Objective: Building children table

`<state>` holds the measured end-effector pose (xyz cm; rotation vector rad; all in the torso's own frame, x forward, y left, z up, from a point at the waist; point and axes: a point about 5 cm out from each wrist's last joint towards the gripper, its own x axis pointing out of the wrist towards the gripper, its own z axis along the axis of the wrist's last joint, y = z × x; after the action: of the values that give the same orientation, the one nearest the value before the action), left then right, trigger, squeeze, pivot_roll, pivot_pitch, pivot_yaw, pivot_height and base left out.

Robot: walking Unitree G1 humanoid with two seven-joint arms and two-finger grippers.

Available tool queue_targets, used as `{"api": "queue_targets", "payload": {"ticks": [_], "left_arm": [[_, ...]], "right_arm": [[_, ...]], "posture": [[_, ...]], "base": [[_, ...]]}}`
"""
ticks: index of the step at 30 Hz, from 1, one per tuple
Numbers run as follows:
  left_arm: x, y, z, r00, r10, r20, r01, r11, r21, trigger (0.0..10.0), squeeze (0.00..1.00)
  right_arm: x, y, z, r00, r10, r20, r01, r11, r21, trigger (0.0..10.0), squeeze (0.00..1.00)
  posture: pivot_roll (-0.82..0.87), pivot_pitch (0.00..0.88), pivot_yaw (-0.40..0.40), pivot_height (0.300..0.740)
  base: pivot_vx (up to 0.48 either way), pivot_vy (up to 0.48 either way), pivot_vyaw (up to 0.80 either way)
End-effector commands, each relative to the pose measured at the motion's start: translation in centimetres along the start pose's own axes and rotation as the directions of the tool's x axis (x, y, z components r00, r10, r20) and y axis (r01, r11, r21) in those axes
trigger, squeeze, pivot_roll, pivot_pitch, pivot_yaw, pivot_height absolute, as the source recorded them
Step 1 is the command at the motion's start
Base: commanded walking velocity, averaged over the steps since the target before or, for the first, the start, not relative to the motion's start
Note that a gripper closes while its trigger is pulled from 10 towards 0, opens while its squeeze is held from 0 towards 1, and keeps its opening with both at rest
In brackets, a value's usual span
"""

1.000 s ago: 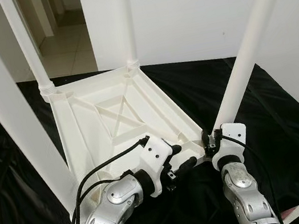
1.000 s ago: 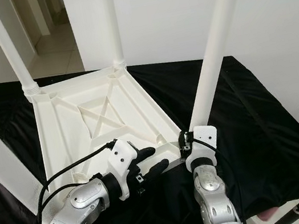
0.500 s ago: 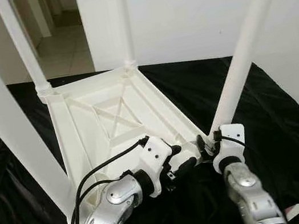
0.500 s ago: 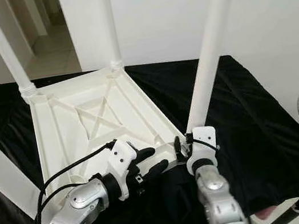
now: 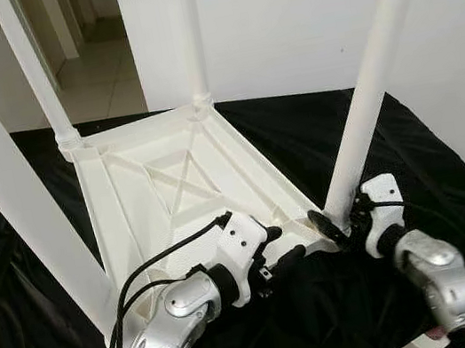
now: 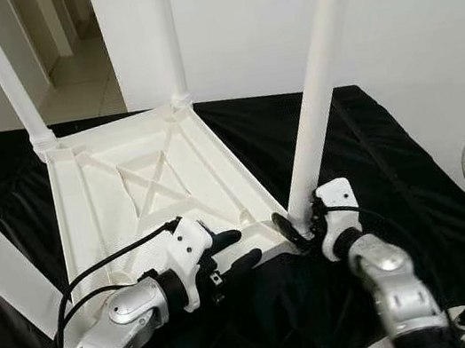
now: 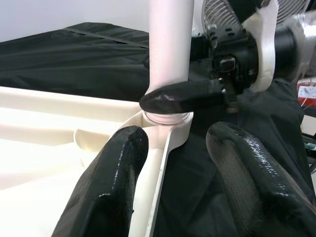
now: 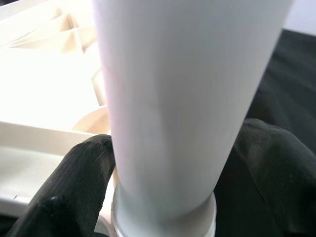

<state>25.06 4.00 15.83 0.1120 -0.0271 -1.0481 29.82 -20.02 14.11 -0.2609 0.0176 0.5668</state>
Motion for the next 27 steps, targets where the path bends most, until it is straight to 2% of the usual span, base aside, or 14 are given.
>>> {"api": "queue_targets", "payload": {"ticks": [1, 4, 5, 9, 17, 18, 19, 21, 27], "left_arm": [[0.2, -0.3, 0.1, 0.997, -0.077, -0.001, 0.077, 0.997, 0.005, 10.0, 0.00], [0.2, -0.2, 0.1, 0.997, -0.078, 0.000, 0.078, 0.997, 0.006, 10.0, 0.00], [0.2, -0.3, 0.2, 0.997, -0.078, 0.002, 0.078, 0.997, 0.007, 10.0, 0.00], [0.2, -0.4, 0.3, 0.997, -0.077, 0.004, 0.077, 0.997, 0.008, 10.0, 0.00], [0.2, -0.3, 0.2, 0.998, -0.070, 0.003, 0.070, 0.998, 0.007, 10.0, 0.00], [0.2, -0.3, 0.2, 0.998, -0.063, 0.005, 0.063, 0.998, 0.004, 10.0, 0.00], [0.2, -0.3, 0.2, 0.998, -0.063, 0.005, 0.063, 0.998, 0.004, 10.0, 0.00], [0.2, -0.3, 0.2, 0.998, -0.063, 0.007, 0.063, 0.998, 0.001, 10.0, 0.00], [0.3, -0.3, 0.3, 0.998, -0.067, 0.009, 0.067, 0.998, 0.000, 10.0, 0.00]], "right_arm": [[0.3, 0.3, -0.3, 0.998, 0.054, -0.008, -0.054, 0.999, -0.003, 10.0, 0.00], [0.4, 0.1, -0.4, 0.998, 0.068, -0.015, -0.068, 0.998, -0.011, 10.0, 0.00], [0.7, 0.1, -0.5, 0.994, 0.105, -0.016, -0.105, 0.994, -0.017, 0.0, 0.00], [1.0, 0.3, -0.7, 0.984, 0.177, -0.021, -0.177, 0.984, -0.024, 0.0, 0.00], [1.0, 0.0, -0.9, 0.980, 0.197, -0.029, -0.198, 0.980, -0.030, 0.0, 0.00], [0.8, -0.5, -1.3, 0.989, 0.142, -0.035, -0.143, 0.989, -0.021, 0.0, 0.00], [0.8, -0.5, -1.3, 0.989, 0.142, -0.035, -0.143, 0.989, -0.021, 0.0, 0.00], [0.8, -0.8, -1.5, 0.997, 0.065, -0.031, -0.065, 0.998, 0.006, 0.0, 0.00], [1.1, 0.0, -2.1, 0.994, -0.099, -0.044, 0.101, 0.994, 0.044, 0.0, 0.00]], "posture": [[-0.04, 0.003, -0.024, 0.740], [-0.04, 0.001, -0.023, 0.740], [-0.04, 0.001, -0.023, 0.740], [-0.04, 0.000, -0.026, 0.740], [-0.02, 0.002, -0.034, 0.740], [-0.03, 0.007, -0.034, 0.740], [-0.03, 0.007, -0.034, 0.740], [-0.04, 0.007, -0.034, 0.740], [-0.04, 0.010, -0.029, 0.740]], "base": [[0.000, 0.000, 0.00], [0.000, 0.000, 0.00], [0.000, 0.000, 0.00], [0.000, 0.000, 0.00], [0.000, 0.000, 0.00], [0.000, 0.000, 0.00], [0.000, 0.000, 0.00], [0.000, 0.000, 0.00], [0.000, 0.000, 0.00]]}}
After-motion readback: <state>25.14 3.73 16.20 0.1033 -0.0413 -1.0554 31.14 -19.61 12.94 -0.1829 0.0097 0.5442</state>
